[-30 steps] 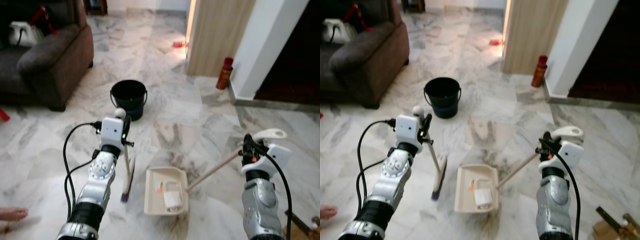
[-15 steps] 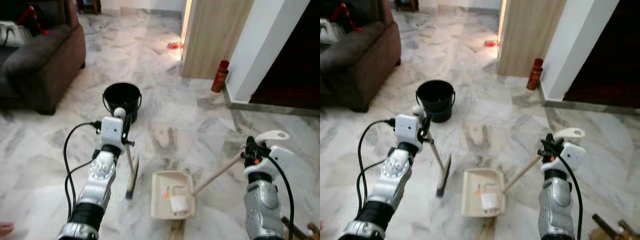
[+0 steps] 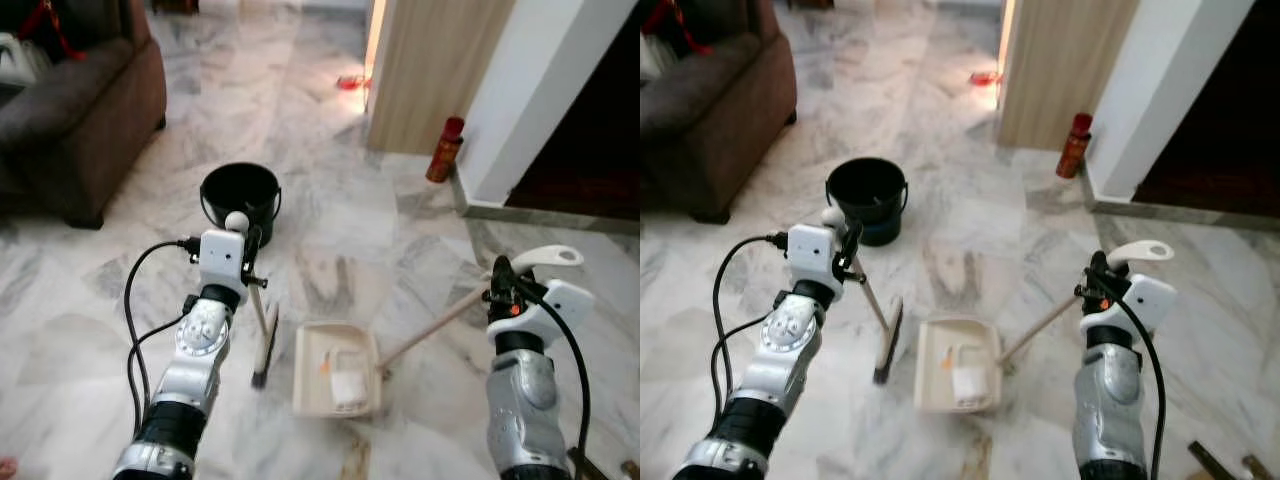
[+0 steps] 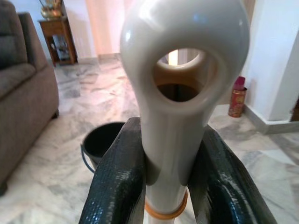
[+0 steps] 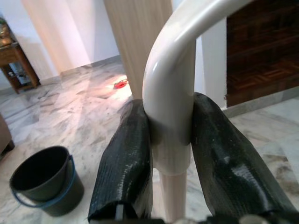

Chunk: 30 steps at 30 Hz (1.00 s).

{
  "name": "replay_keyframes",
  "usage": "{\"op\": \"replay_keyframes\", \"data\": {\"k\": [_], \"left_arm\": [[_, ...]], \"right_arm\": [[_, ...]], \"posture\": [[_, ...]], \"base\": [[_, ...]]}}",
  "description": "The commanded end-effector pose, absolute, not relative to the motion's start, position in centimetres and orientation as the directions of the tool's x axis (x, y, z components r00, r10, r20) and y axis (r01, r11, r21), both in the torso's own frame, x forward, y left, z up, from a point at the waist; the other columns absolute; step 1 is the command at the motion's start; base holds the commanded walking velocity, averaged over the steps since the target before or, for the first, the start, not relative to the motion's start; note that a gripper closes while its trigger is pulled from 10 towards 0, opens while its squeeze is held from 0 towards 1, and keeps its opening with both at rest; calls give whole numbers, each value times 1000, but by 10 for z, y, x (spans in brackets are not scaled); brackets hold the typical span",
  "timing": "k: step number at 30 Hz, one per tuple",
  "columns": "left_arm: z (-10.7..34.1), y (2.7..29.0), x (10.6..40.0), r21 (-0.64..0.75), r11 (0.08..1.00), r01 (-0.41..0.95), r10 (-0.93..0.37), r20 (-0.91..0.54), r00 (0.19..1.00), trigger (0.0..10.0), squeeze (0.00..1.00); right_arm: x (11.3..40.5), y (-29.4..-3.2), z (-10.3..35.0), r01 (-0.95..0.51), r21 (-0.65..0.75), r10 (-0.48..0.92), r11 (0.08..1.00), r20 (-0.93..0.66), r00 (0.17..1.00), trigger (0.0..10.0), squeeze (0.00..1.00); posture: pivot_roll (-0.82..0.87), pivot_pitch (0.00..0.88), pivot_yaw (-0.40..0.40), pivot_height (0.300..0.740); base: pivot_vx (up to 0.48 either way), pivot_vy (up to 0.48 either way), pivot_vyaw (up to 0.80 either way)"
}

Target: Sweep floor

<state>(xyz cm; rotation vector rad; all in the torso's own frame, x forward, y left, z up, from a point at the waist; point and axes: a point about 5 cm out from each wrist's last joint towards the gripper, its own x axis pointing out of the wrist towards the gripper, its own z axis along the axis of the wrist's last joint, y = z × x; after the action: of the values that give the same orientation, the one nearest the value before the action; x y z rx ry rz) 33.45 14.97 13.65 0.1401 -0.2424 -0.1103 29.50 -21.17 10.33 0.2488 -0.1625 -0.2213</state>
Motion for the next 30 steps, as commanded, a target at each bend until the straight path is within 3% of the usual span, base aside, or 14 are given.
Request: {"op": "replay_keyframes", "data": {"k": [1, 11, 26, 30], "left_arm": [[146, 145, 336, 158, 983, 98, -138, 265, 954, 10000, 0], [145, 144, 336, 155, 983, 98, -137, 264, 955, 10000, 0], [144, 143, 335, 153, 983, 102, -141, 264, 954, 10000, 0], [144, 143, 335, 154, 983, 103, -141, 264, 954, 10000, 0]], "right_arm": [[294, -218, 111, 202, 269, -252, 942, 168, 953, 10000, 0], [292, -217, 109, 206, 251, -250, 946, 155, 956, 10000, 0], [294, -215, 106, 209, 290, -254, 934, 127, 959, 10000, 0], [294, -215, 105, 208, 291, -252, 934, 122, 960, 10000, 0]], "posture": [[49, 123, -40, 740], [47, 116, -44, 740], [47, 87, -43, 740], [46, 81, -41, 740]], "base": [[300, 0, 0], [296, 0, 332], [297, 0, 0], [296, 0, -758]]}}
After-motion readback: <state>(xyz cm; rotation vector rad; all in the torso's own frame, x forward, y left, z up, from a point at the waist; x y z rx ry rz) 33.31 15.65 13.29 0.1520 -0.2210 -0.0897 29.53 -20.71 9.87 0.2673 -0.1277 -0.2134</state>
